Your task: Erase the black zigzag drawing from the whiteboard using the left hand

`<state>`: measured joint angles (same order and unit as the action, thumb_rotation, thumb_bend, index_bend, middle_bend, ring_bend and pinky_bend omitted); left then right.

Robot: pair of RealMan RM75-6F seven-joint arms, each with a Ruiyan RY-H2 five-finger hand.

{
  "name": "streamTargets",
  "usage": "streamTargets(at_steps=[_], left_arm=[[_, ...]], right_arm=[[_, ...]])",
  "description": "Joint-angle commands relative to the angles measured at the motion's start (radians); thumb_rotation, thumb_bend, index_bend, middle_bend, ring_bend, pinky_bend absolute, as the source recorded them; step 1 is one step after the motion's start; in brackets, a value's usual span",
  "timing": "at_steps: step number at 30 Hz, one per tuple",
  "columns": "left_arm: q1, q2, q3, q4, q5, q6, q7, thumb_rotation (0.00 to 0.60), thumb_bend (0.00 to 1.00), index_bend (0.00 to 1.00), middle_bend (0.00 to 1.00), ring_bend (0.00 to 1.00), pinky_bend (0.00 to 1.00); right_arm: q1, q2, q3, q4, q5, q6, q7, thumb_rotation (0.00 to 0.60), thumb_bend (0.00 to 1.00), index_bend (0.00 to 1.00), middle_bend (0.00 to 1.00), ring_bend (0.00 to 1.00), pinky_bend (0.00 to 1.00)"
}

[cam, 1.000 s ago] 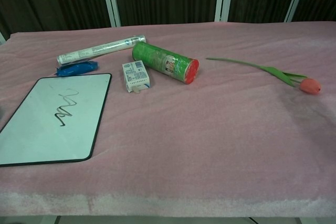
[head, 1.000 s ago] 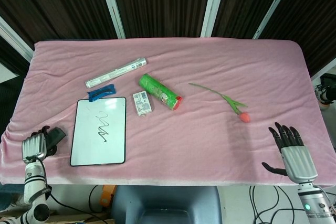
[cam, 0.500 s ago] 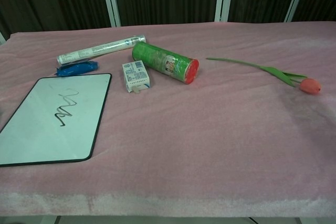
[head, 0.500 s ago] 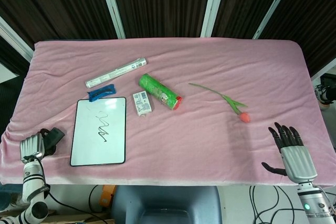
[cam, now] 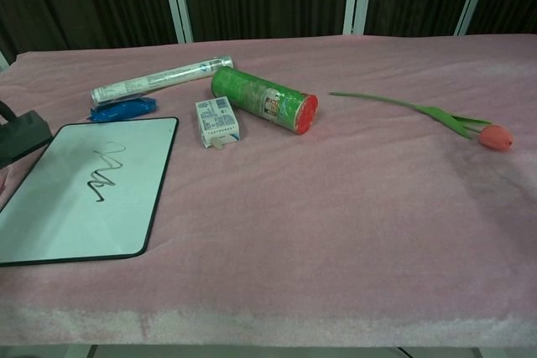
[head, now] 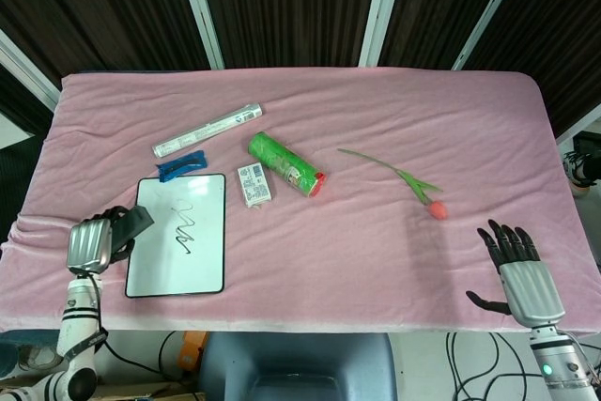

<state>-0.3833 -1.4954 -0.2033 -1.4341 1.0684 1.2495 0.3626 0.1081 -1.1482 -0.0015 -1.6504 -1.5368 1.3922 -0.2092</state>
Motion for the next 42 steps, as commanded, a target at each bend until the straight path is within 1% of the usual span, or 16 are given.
streamTargets(at_steps=[1, 6, 11, 14, 23, 33, 37, 42], left_arm=[[-0.033, -0.038, 0.022, -0.054, 0.028, 0.019, 0.098, 0.6, 0.73, 0.62, 0.73, 0.64, 0.69], [-0.055, -0.093, 0.054, -0.082, 0.022, 0.026, 0.231, 0.6, 0.74, 0.62, 0.73, 0.64, 0.69], [-0.054, -0.128, 0.093, -0.088, 0.033, 0.032, 0.289, 0.6, 0.73, 0.62, 0.73, 0.64, 0.69], [-0.058, -0.15, 0.103, -0.076, 0.037, 0.027, 0.302, 0.6, 0.72, 0.62, 0.73, 0.64, 0.69], [-0.06, -0.167, 0.1, -0.048, 0.021, 0.026, 0.335, 0.6, 0.72, 0.62, 0.73, 0.64, 0.69], [-0.056, -0.17, 0.097, -0.013, -0.011, -0.002, 0.321, 0.6, 0.71, 0.61, 0.73, 0.64, 0.69], [-0.06, -0.171, 0.081, 0.004, -0.023, -0.01, 0.306, 0.6, 0.71, 0.61, 0.73, 0.64, 0.69], [-0.069, -0.171, 0.042, 0.045, -0.059, -0.034, 0.264, 0.6, 0.71, 0.61, 0.73, 0.64, 0.69]], right_arm=[[0.0, 0.002, 0.001, 0.0, 0.001, 0.0, 0.005, 0.6, 0.3, 0.0, 0.0, 0.0, 0.12], [-0.001, 0.008, -0.002, 0.0, -0.006, 0.003, 0.017, 0.6, 0.3, 0.0, 0.0, 0.0, 0.12], [-0.003, 0.014, -0.003, 0.001, -0.009, 0.008, 0.029, 0.6, 0.3, 0.0, 0.0, 0.0, 0.12], [-0.005, 0.016, -0.005, 0.001, -0.014, 0.012, 0.034, 0.6, 0.3, 0.0, 0.0, 0.0, 0.12], [-0.004, 0.016, -0.002, 0.003, -0.01, 0.011, 0.035, 0.6, 0.3, 0.0, 0.0, 0.0, 0.12], [-0.004, 0.015, -0.002, 0.002, -0.01, 0.01, 0.032, 0.6, 0.3, 0.0, 0.0, 0.0, 0.12], [-0.004, 0.016, -0.001, 0.002, -0.009, 0.01, 0.034, 0.6, 0.3, 0.0, 0.0, 0.0, 0.12], [-0.004, 0.017, -0.002, 0.002, -0.011, 0.011, 0.035, 0.6, 0.3, 0.0, 0.0, 0.0, 0.12]])
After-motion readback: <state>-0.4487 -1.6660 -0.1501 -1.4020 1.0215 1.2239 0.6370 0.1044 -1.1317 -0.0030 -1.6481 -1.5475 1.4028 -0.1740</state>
